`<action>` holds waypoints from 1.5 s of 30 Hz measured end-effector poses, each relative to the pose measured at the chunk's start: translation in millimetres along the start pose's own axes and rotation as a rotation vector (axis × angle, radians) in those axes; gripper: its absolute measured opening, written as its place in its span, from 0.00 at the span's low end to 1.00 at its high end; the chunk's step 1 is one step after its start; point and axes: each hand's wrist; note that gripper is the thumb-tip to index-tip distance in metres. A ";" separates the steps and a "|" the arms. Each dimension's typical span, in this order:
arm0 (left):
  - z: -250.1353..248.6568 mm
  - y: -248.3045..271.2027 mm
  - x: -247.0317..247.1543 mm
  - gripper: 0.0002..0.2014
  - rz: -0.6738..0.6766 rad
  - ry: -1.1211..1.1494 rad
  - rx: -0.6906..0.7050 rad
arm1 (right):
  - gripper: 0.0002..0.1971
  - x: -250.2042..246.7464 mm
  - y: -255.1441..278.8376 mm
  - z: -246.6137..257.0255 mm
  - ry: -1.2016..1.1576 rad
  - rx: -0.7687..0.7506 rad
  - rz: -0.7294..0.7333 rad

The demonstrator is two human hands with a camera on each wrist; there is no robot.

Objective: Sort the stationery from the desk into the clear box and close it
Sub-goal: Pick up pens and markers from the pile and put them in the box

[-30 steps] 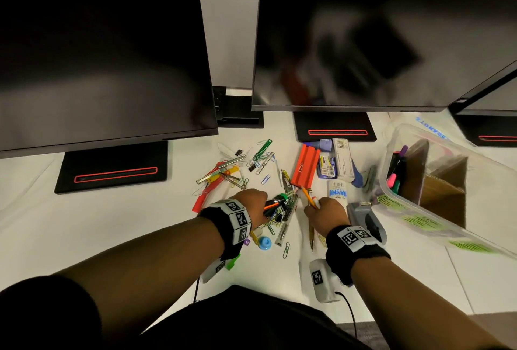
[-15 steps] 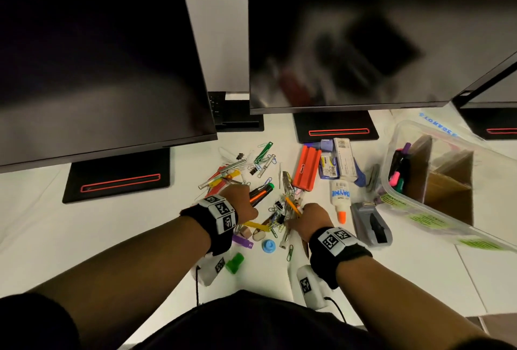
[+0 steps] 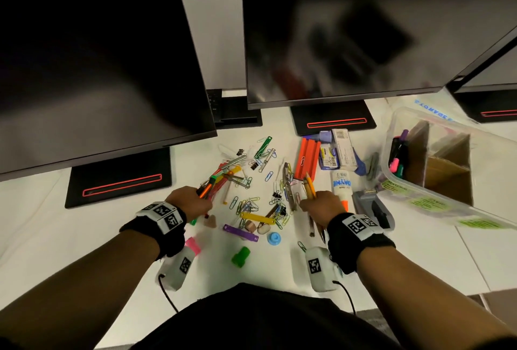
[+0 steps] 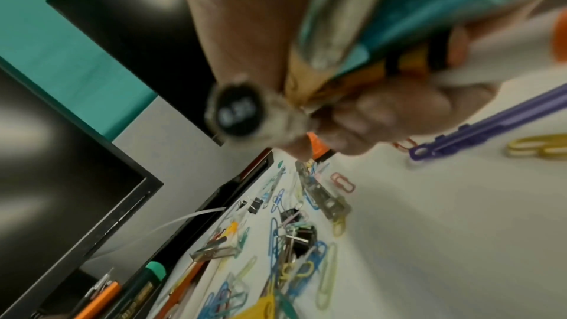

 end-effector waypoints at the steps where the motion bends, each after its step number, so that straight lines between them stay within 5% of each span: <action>1: 2.0 1.1 -1.1 0.08 -0.004 0.019 -0.003 | 0.11 1.8 2.3 -0.3 -0.017 -0.014 0.007; 7: 12.7 4.0 -6.6 0.12 -0.062 0.056 0.029 | 0.03 21.3 7.0 -2.1 -0.227 -0.106 0.069; 13: 38.9 9.6 -5.7 0.08 -0.015 -0.016 0.008 | 0.03 33.3 10.6 14.5 0.178 -0.353 0.097; 19: 72.5 23.1 -8.1 0.08 0.264 0.014 0.116 | 0.09 63.7 20.0 39.6 0.613 -0.542 0.331; 23: 78.9 38.5 1.7 0.10 0.422 -0.178 0.199 | 0.09 75.2 11.0 52.6 0.712 -0.540 0.244; 28: 77.1 42.9 35.9 0.23 0.362 -0.467 0.284 | 0.17 73.3 -13.9 78.2 0.809 -0.546 0.117; 33: 74.7 38.2 41.3 0.19 0.298 -0.472 0.315 | 0.20 81.3 -31.9 96.6 0.905 -0.555 0.118; 40: 52.8 25.5 33.7 0.23 0.103 -0.294 0.348 | 0.22 85.8 -42.0 93.0 1.003 -0.483 0.201; 45: 30.4 20.2 22.7 0.06 -0.096 0.026 0.411 | 0.17 65.0 -41.3 79.3 0.869 -0.432 0.162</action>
Point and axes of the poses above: each hand's wrist, its own y-axis away from the middle knuckle, its own x-axis out of the palm, z = x × y, and after that the axes turned 13 degrees about z, right-handed
